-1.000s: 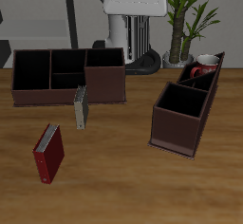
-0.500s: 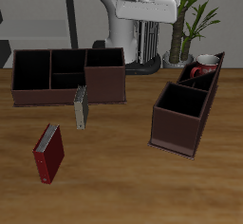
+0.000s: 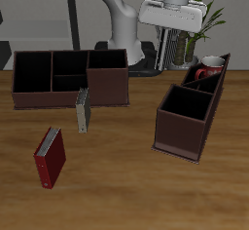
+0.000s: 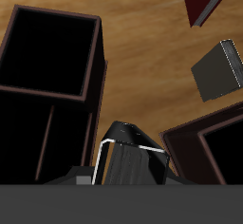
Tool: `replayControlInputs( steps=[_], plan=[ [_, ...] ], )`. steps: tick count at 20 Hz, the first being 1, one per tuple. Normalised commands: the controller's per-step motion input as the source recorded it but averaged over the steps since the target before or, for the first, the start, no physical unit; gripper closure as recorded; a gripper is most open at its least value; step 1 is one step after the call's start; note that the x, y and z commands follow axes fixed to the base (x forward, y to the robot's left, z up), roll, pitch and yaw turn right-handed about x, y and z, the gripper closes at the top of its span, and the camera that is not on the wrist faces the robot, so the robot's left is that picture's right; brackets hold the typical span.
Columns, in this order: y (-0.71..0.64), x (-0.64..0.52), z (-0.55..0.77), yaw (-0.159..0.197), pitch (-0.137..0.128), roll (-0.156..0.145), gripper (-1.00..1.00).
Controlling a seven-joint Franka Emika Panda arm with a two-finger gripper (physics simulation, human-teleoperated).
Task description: Place the red mug into the left desk caddy's left compartment and place the striped book into the left desk caddy's back compartment and place the red book into the back desk caddy's front compartment
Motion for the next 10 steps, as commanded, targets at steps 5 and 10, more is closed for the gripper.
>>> replayControlInputs(
  steps=[5,10],
  plan=[
    [0.33,0.17,0.12,0.003,0.003,0.026,1.0],
    [0.34,0.1,0.12,0.031,-0.024,0.035,1.0]
  ],
)
